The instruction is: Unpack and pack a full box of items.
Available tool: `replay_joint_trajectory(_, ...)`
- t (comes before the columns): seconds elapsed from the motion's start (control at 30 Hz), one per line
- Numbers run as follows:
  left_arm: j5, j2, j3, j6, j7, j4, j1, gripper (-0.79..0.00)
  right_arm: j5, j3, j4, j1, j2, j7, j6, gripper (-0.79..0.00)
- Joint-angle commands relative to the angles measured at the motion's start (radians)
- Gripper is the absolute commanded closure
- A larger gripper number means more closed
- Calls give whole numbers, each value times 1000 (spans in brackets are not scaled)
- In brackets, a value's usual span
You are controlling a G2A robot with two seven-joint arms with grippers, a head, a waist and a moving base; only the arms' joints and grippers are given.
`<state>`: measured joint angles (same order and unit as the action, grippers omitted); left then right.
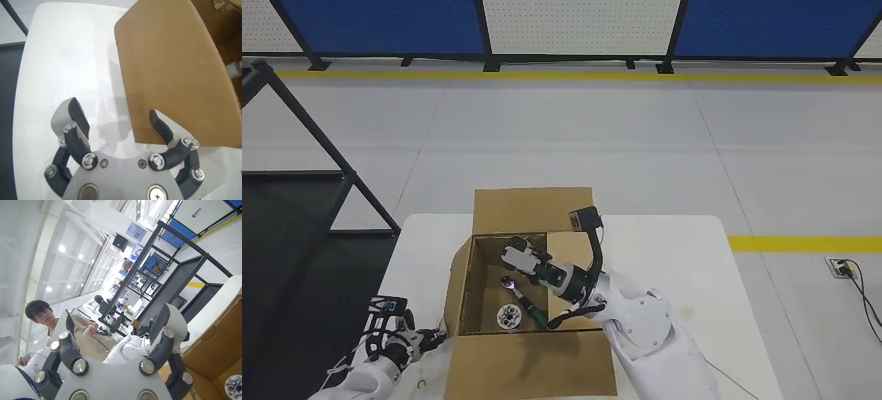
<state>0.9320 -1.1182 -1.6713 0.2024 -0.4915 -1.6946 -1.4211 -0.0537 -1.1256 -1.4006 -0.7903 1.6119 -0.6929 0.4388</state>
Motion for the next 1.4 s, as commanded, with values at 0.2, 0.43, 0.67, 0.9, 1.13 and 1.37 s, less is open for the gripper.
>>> replay_joint_trajectory(0.2, -25, 3, -34, -22, 16, -11, -5, -785, -13, 11, 3, 10, -5, -6, -1, -785)
replay_joint_trajectory(0.43, -89, 8, -153, -50, 43, -137, -69, -785, -23, 13, 2, 16, -10, -5, 2, -785)
replay_joint_trajectory(0.67, -149, 10, -289, -63, 91, -295, -144, -785, -40, 4, 7, 10, -18, -18, 24, -785)
replay_joint_trajectory(0.9, -255, 8, -362, -36, 111, -420, -181, -785, -66, -34, 4, -17, -33, -39, 47, -785)
replay_joint_trajectory(1.13, -428, 17, -315, 51, -17, -445, -118, -785, -82, -118, -61, -79, -60, -77, 56, -785)
replay_joint_trajectory(1.37, -762, 32, -176, 138, -221, -367, 47, -785, -92, -243, -195, -169, -98, -164, -4, -785)
